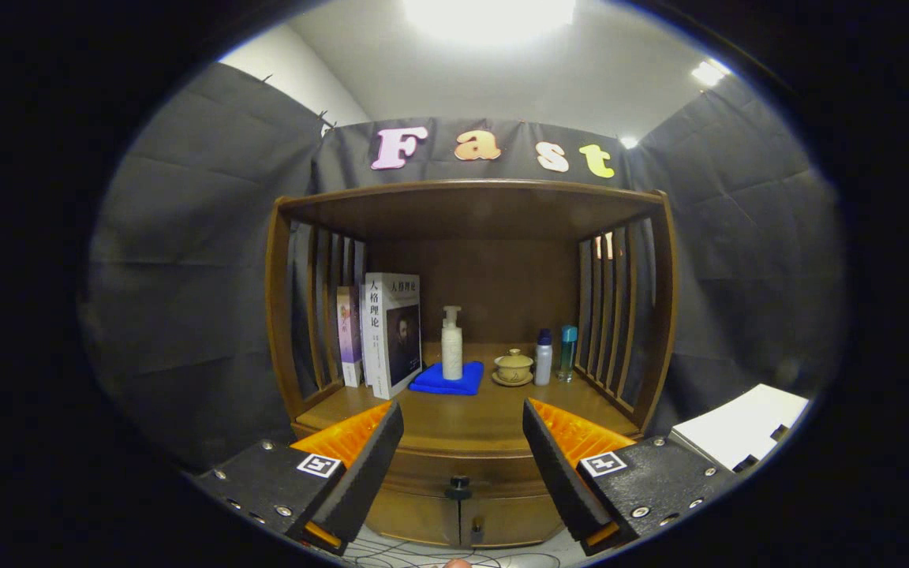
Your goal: Pull open the drawer, take out the items inside it, and place them on the countertop above the cabinet.
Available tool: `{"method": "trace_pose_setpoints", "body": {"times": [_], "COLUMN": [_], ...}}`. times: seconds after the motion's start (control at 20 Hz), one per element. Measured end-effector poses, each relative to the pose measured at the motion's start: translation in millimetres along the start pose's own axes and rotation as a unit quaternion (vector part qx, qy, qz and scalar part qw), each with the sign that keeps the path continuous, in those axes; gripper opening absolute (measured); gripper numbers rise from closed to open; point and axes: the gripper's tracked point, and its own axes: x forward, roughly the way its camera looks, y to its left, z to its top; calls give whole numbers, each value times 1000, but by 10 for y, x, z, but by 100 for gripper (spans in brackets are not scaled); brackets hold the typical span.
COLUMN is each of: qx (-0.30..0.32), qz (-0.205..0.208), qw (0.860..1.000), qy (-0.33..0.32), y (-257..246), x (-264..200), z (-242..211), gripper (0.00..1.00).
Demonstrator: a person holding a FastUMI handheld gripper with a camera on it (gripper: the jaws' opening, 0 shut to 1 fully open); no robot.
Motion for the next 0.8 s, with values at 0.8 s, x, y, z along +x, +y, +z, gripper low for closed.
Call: {"method": "trace_pose_setpoints", "body": {"times": [0.8], "qx": [-57], "qz": [-12], "qw": [995], "qy": [84], "y": [182], "x": [524], "z": [-1375], "gripper": [95]}}
